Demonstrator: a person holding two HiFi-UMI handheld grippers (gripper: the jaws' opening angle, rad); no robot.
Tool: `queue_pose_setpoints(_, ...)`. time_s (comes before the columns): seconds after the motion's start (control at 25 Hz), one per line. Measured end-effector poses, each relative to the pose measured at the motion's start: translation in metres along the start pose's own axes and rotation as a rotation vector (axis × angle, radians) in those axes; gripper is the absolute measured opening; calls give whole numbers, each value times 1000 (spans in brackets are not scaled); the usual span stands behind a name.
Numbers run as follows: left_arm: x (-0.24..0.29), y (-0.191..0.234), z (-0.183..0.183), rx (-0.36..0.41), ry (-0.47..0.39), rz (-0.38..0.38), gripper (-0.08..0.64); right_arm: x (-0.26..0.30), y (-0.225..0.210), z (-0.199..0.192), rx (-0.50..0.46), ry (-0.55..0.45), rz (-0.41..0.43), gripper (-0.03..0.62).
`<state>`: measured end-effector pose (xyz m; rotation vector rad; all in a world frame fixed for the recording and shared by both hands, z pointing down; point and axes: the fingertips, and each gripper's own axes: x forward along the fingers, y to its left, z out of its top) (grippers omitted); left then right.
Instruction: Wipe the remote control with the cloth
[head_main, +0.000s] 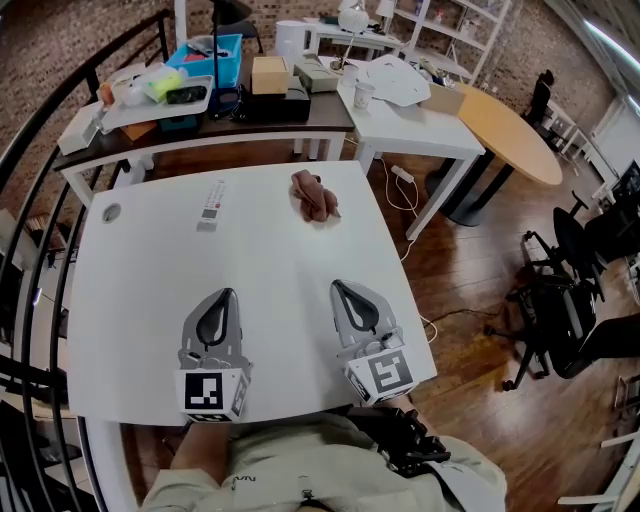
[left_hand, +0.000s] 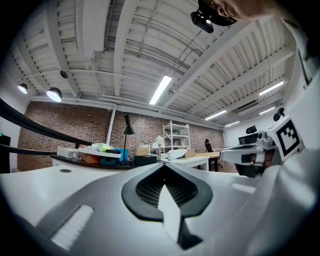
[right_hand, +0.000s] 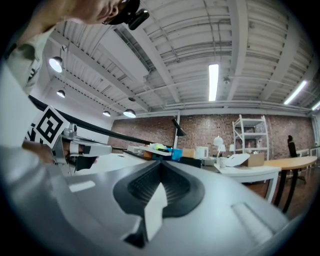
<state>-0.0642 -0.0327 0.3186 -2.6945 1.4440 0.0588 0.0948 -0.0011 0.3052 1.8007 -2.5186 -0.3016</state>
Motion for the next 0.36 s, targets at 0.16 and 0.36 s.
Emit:
queue_pose_setpoints(0.16, 0, -1, 0, -2, 5, -1, 3, -1, -2, -4, -3, 15, -6, 2)
queue_pose_setpoints(0.36, -1, 2, 0, -3, 7, -2, 3, 1, 1, -5, -4, 18, -6, 2)
